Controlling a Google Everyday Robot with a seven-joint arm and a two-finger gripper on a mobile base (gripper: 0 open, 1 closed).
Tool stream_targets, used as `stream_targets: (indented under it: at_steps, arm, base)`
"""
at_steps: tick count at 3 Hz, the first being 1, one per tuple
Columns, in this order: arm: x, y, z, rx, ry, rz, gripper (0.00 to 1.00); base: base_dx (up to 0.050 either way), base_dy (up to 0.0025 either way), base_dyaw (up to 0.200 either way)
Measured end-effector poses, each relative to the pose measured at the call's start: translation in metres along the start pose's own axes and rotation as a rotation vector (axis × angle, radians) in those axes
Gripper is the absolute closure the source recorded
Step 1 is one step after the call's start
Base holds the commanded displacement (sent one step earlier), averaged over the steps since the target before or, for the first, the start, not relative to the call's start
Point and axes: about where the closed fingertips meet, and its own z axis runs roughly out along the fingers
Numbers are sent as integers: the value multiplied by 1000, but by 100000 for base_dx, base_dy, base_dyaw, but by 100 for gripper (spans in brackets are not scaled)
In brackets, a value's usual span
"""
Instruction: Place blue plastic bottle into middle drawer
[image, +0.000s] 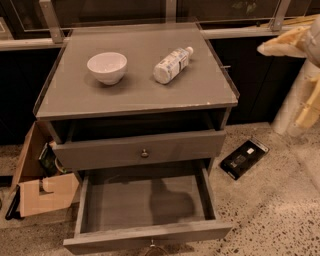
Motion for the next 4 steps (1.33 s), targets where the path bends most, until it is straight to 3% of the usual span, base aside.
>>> stream_targets:
  at_steps: [2,3,4]
  arm:
    - [-10,-2,0,16,-20,-2,0]
    - [-20,-28,11,84,-26,-70,0]
    - [-33,-54,27,119,-41,-152,0]
  base:
    - [0,0,0]
    - [0,0,0]
    - [0,0,0]
